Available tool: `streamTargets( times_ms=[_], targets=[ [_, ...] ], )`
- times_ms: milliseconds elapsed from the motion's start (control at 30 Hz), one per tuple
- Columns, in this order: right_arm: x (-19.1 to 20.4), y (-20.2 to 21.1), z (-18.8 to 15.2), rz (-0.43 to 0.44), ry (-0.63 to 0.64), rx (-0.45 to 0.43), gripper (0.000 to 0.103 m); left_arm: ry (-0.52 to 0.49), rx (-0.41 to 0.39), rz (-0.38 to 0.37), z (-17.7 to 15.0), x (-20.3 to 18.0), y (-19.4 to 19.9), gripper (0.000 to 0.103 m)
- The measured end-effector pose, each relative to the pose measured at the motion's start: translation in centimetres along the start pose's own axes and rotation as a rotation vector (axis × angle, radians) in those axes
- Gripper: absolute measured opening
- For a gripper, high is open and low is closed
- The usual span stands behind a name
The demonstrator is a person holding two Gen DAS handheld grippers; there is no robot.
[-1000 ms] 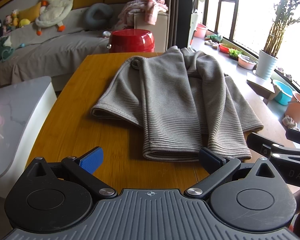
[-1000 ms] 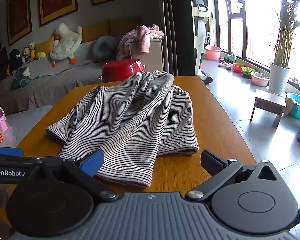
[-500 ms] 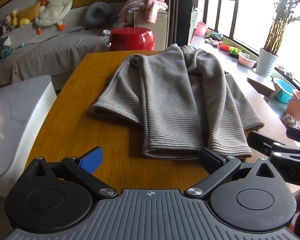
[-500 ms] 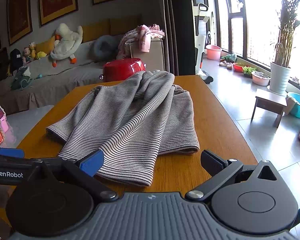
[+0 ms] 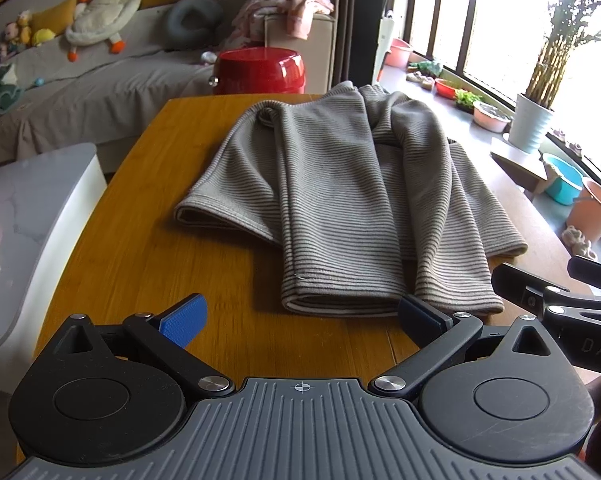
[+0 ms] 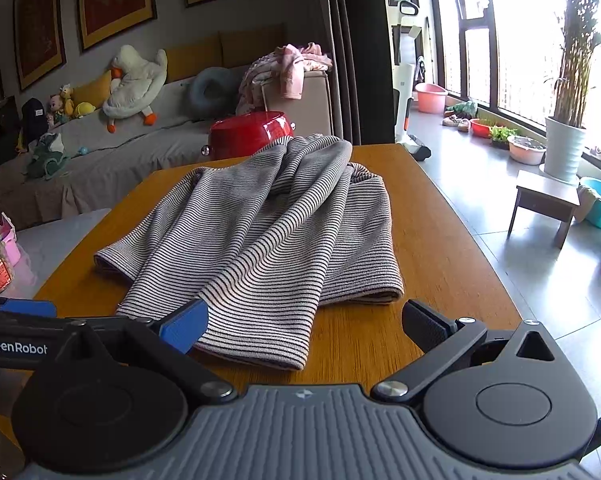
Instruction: Fold clothes
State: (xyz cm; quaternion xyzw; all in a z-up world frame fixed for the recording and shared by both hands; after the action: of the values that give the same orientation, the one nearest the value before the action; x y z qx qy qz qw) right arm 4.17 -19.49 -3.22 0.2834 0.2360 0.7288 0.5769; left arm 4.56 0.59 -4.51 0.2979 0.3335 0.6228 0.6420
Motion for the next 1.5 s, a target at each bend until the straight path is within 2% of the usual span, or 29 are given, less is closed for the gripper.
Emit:
streamTargets(
  times_ms=[100, 200, 300, 400, 467, 567, 667, 733, 933, 1067, 1233, 1333, 1500],
  targets=[
    [-1.0, -0.8, 0.7, 0.03, -0.042, 0.012, 0.103, -0.024, -0.028, -0.069, 0.9, -0.1, -0.5, 0.103],
    [-2.8, -2.1, 1.8, 0.082, -0.125, 0.025, 0.103, -0.045, -0.058, -0.173, 2.5, -0.3, -1.0, 0.103],
    [-4.9, -3.8, 3.3, 0.135, -0.229, 0.046, 0.103, -0.002, -0.052, -0.329, 4.8, -0.1, -2.3, 0.103],
    [-6.2, -5.8, 4.8, 0.147, -0.287, 0.061, 0.103, 0.071, -0.092, -0.409, 7.5, 0.9, -4.7, 0.103],
    [-6.6, -7.1, 5.7, 0.152, -0.303, 0.067, 0.103, 0.098, -0.102, -0.396, 9.1, 1.3, -6.7, 0.103],
    [-5.8, -8.7, 7.4, 0.189, -0.245, 0.055, 0.103, 0.089, -0.065, -0.371, 10.8, 1.5, -9.5, 0.103],
    [-4.7, -10.3, 9.2, 0.228, -0.155, -0.013, 0.103, 0.074, -0.013, -0.393, 11.6, 1.4, -11.7, 0.103],
    [-4.5, -12.0, 10.4, 0.218, -0.134, -0.051, 0.103, 0.083, -0.028, -0.383, 12.0, 1.9, -12.7, 0.103],
    [-5.5, -16.9, 11.3, 0.308, -0.225, -0.006, 0.103, 0.085, -0.092, -0.437, 12.2, 2.9, -13.4, 0.103],
    [-5.3, -17.0, 11.2, 0.319, -0.209, -0.005, 0.103, 0.069, -0.102, -0.461, 11.9, 3.0, -13.2, 0.103],
    [-4.7, -16.8, 10.8, 0.303, -0.153, 0.021, 0.103, 0.029, -0.103, -0.438, 11.5, 2.7, -13.1, 0.103],
    [-4.4, -16.1, 10.4, 0.314, -0.122, 0.039, 0.103, -0.033, -0.107, -0.409, 10.4, 2.1, -12.5, 0.103],
    [-4.3, -14.2, 8.7, 0.339, -0.076, 0.063, 0.103, -0.055, -0.1, -0.395, 7.8, 1.4, -10.5, 0.103]
  ],
)
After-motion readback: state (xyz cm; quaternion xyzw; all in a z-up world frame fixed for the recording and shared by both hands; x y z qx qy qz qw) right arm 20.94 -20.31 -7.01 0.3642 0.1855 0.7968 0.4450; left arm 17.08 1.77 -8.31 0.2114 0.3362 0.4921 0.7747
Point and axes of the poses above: each gripper's, at about its wrist camera, not at the fingertips, and y roughly against the way its jaws point, x to its left, z to its top, the point moved 5 cm from there along -y, roughly the way its jaws point, and after that the axes turned 9 degrees about x, right-handed, at the moved point
